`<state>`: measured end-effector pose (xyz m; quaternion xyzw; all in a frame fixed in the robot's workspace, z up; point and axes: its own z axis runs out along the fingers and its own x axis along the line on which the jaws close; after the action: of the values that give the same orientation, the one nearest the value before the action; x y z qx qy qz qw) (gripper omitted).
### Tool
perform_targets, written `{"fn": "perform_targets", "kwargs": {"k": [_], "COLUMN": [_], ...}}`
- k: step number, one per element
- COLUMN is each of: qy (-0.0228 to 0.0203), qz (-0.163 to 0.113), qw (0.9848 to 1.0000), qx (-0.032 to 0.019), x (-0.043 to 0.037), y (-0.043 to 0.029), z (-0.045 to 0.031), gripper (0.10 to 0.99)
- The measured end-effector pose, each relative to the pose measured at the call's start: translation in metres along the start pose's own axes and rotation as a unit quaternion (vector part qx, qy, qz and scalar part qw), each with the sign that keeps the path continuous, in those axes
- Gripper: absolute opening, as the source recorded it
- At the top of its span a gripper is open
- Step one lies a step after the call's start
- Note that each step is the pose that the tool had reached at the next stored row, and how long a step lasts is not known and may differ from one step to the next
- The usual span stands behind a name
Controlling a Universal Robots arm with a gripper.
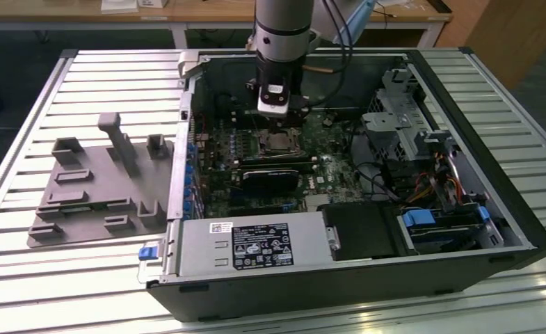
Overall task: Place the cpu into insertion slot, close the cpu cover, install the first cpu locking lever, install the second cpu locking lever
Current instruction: 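Close the cpu cover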
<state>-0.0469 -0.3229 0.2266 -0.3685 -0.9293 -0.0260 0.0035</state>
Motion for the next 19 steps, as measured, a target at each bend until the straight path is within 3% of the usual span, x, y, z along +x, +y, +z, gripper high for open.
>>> {"fn": "perform_targets", "kwargs": {"k": [5,9,14,19], "qy": [0.0021,0.0037,0.0058,0.0079], "qz": [-0.045,-0.081,-0.127,-0.171], "qw": [0.9990,0.9967,0.9919,0.9852], "qx": [0.0012,0.0021,0.0033,0.0044], "x": [0.0000,0.0000,0.0000,-0.0001], "y": [0.0000,0.0000,-0.0001,-0.0001], "z": [0.0005,0.0009,0.0018,0.0030], "gripper": [0.106,0.106,0.106,0.106]}}
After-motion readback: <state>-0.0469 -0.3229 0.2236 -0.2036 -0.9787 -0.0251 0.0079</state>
